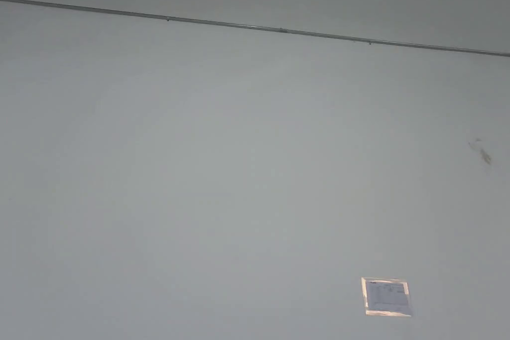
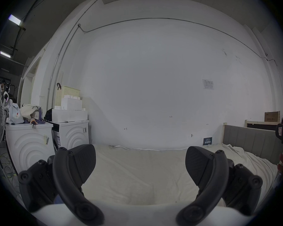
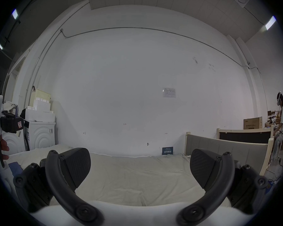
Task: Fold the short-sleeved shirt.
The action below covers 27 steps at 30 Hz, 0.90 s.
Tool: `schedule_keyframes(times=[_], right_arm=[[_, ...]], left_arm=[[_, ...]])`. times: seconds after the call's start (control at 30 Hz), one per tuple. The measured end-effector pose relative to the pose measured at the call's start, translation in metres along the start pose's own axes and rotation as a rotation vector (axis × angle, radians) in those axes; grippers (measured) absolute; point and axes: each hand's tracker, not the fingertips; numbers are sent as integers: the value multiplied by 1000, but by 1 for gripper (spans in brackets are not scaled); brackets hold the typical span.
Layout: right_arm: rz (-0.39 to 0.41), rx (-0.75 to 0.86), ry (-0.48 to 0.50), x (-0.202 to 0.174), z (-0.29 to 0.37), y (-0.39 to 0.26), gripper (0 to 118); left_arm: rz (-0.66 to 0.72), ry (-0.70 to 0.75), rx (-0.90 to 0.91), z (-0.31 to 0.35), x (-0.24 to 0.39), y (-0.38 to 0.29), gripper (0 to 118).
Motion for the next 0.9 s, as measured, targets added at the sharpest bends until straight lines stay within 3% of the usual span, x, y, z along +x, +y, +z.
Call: schedule_keyframes(times=[0.9], right_arm=[[28,-94,-15,-3,-10,0,118]], left_arm=[[-3,-1,-2,2,-1,0,113]])
